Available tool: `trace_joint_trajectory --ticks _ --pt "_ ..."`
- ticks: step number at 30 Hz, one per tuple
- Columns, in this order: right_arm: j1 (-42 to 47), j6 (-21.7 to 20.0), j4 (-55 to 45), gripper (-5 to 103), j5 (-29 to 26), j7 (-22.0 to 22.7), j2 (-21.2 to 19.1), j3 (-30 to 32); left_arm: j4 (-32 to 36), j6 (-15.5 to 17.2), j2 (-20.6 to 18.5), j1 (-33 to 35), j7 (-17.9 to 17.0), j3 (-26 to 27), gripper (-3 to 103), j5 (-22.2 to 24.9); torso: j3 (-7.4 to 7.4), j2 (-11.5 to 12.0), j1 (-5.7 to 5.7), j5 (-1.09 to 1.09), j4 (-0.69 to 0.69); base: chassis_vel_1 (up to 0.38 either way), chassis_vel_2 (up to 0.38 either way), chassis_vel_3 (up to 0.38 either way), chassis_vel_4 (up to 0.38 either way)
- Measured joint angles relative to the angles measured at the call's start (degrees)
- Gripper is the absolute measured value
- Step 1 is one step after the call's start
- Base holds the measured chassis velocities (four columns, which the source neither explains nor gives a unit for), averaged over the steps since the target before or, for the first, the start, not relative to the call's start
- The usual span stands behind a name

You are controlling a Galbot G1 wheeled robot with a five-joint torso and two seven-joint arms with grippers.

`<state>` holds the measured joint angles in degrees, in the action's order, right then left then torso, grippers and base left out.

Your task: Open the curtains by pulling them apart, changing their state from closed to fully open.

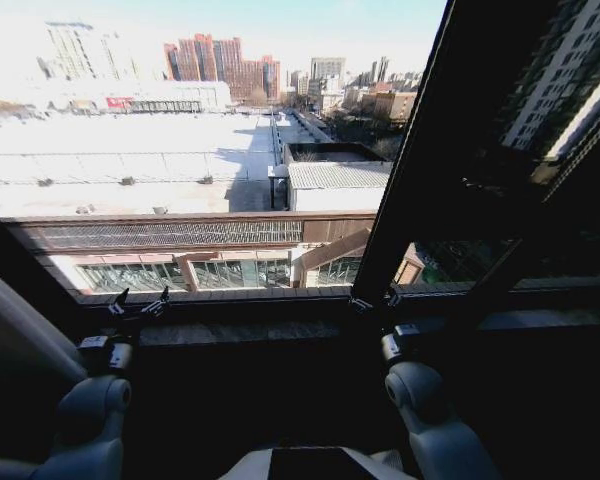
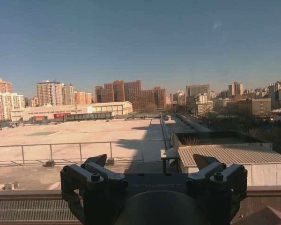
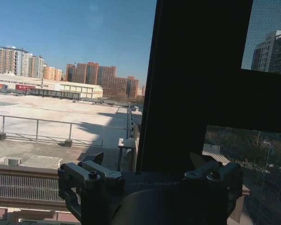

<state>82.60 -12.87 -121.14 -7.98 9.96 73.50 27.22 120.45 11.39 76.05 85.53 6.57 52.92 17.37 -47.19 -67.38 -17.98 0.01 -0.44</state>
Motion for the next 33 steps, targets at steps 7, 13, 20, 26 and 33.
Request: trace_joint_trajectory --ticks 7,13,20,26,33 --pt "-2.8 -1.6 3.1 100 -4.2 0.0 -0.8 2.3 1.4 0.3 0.4 0.8 -0.1 -1.0 100 -0.4 0.00 0.0 -0.01 0.02 0.01 -0.364 -0.361 0.371 0.363" --pt "-2.8 -1.8 4.4 100 -6.4 -1.0 -4.1 5.6 1.9 0.4 0.5 1.3 -0.2 -0.9 100 -0.2 0.00 0.0 0.00 0.01 0.00 -0.359 -0.348 0.370 0.349" --pt "-2.8 -1.9 4.6 100 -7.7 -1.1 -6.0 7.1 2.2 0.4 0.8 1.6 -0.2 -1.0 100 -0.1 0.00 0.0 0.00 0.00 0.00 -0.358 -0.344 0.350 0.346" --pt "-2.7 -1.9 4.6 100 -7.7 -1.1 -5.8 7.1 2.1 0.3 0.7 1.6 -0.2 -1.1 100 -0.1 0.00 0.0 -0.01 0.00 -0.01 -0.359 -0.340 0.367 0.348" --pt "-2.7 -1.9 4.3 100 -7.5 -1.1 -5.4 6.9 1.4 -0.9 0.5 1.8 -0.1 -0.7 100 -0.1 -0.01 0.0 -0.02 -0.01 -0.01 -0.318 -0.369 0.296 0.383"
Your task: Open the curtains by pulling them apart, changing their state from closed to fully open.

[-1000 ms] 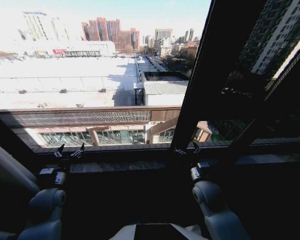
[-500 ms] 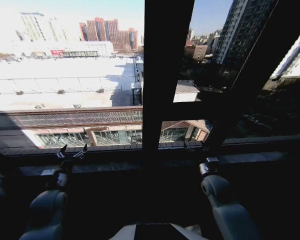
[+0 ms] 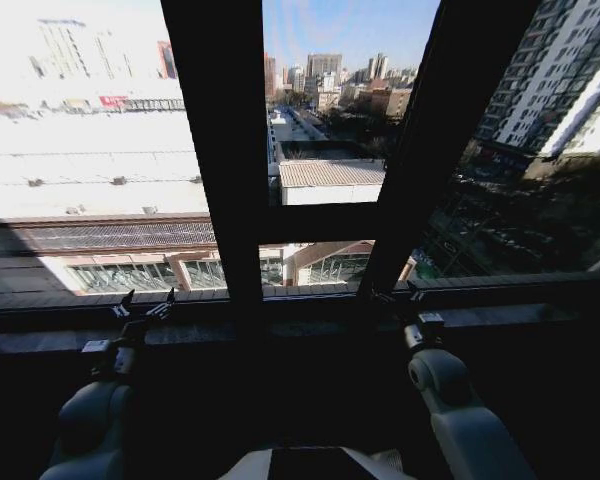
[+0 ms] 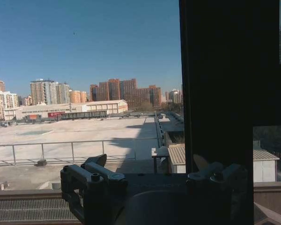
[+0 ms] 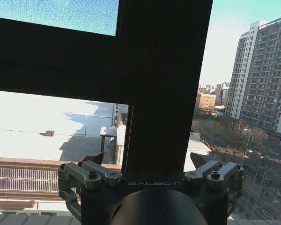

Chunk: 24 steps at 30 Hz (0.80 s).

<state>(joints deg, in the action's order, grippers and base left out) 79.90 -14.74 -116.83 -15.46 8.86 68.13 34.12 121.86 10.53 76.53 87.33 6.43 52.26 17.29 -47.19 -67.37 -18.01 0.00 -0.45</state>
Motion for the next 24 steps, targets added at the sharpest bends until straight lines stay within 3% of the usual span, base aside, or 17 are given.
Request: trace_joint_trajectory --ticks 8,12,15,24 --pt "0.3 0.0 -0.4 100 1.1 0.2 0.1 0.0 -0.6 -0.9 0.1 0.4 0.1 0.2 100 -0.5 0.01 0.0 0.03 0.05 0.00 -0.067 -0.304 0.091 0.315" --pt "0.5 0.0 -0.4 100 1.6 0.2 0.5 -0.2 -0.6 -1.0 0.2 0.4 0.1 0.1 100 -0.7 0.00 0.0 0.00 -0.07 0.01 0.112 -0.295 -0.127 0.273" --pt "0.6 0.0 -0.5 100 1.7 0.2 0.8 -0.4 -0.6 -1.3 0.2 0.5 0.1 0.1 100 -0.9 0.01 0.0 0.02 0.03 0.02 0.167 -0.271 -0.184 0.250" --pt "0.9 0.0 -0.6 100 1.7 0.4 1.0 -0.5 -0.7 -2.6 0.7 1.1 0.2 0.1 100 -1.4 0.02 0.0 0.05 0.03 0.01 0.200 -0.366 -0.194 0.367"
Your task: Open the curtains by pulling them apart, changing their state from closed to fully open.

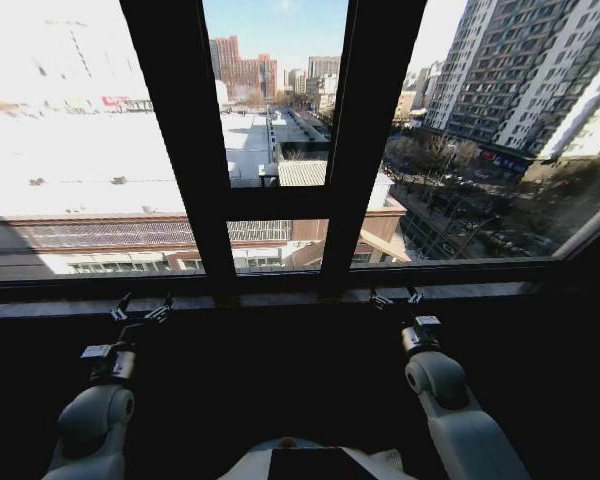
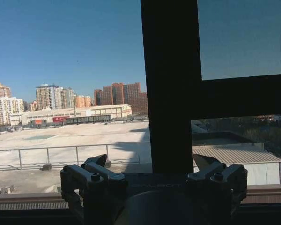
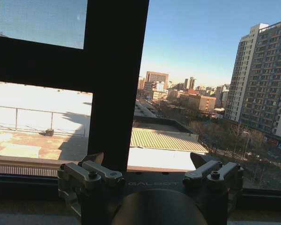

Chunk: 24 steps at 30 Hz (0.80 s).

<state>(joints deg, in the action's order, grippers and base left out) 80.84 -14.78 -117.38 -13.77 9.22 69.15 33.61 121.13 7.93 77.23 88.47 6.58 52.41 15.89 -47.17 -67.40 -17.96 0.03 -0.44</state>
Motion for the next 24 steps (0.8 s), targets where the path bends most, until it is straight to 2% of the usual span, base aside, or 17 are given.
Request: trace_joint_trajectory --ticks 10,17,24 --pt "0.7 0.1 -0.3 100 0.1 0.0 0.5 -0.1 -0.1 -1.7 0.6 0.4 0.1 0.0 100 -0.4 -0.02 0.0 -0.02 -0.02 0.00 0.033 -0.383 -0.029 0.378" --pt "0.8 0.4 -0.4 100 0.4 0.0 0.9 -0.2 -0.4 -2.0 0.5 0.4 0.1 0.2 100 -0.4 -0.02 0.0 -0.04 0.00 0.00 -0.062 -0.357 0.088 0.363" --pt "1.0 0.5 -0.4 100 0.5 0.0 1.0 -0.3 -0.5 -2.1 0.7 0.5 0.1 0.2 100 -0.4 -0.02 0.0 -0.04 -0.03 0.00 0.036 -0.390 -0.050 0.396"
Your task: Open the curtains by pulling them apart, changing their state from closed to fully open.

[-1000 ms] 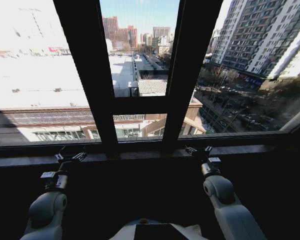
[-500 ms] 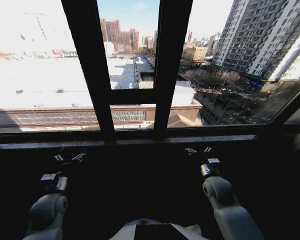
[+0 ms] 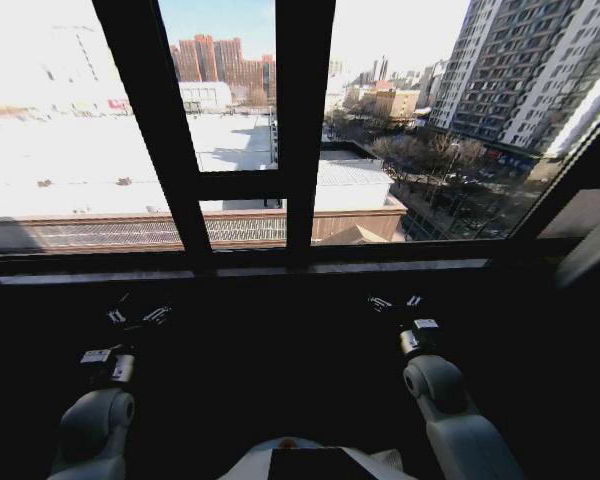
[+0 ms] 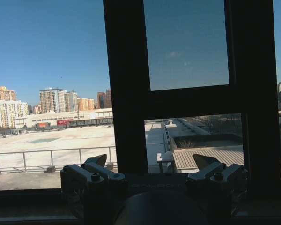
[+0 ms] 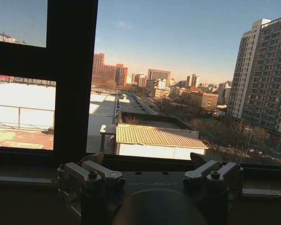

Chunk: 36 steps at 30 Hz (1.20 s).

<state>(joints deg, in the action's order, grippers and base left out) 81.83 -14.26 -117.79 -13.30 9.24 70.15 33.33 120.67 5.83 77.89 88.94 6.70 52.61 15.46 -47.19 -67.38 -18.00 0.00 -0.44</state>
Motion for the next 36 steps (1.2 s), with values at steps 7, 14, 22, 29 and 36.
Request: trace_joint_trajectory --ticks 7,14,22,29,36 --pt "0.0 1.4 0.6 100 1.1 -0.2 0.0 0.1 -0.3 -0.3 0.0 0.0 0.0 0.1 100 0.0 0.00 0.0 0.01 0.00 0.00 0.107 -0.355 -0.114 0.340" --pt "0.1 1.6 0.9 100 1.3 -0.2 0.2 0.1 -0.3 -0.7 0.1 0.1 0.0 0.0 100 -0.3 0.00 0.0 -0.02 -0.02 0.00 0.223 -0.301 -0.212 0.314" --pt "0.2 3.6 1.7 100 1.3 -0.2 0.4 0.1 -0.1 -0.7 0.2 0.2 -0.3 0.1 100 -0.2 0.05 -0.1 0.08 -0.02 0.01 0.340 -0.309 -0.333 0.320" --pt "0.0 3.2 1.7 100 1.2 -0.4 0.7 -0.1 -0.4 -1.2 0.5 0.4 -0.3 -0.3 100 1.2 0.03 0.0 0.09 0.00 -0.03 0.121 -0.112 -0.144 0.169" --pt "0.2 0.5 0.5 100 -3.4 -2.4 0.3 -0.1 -0.4 -1.8 0.7 0.6 0.0 -0.7 100 2.7 -0.04 0.1 -0.11 0.02 0.01 -0.032 0.041 0.061 -0.038"
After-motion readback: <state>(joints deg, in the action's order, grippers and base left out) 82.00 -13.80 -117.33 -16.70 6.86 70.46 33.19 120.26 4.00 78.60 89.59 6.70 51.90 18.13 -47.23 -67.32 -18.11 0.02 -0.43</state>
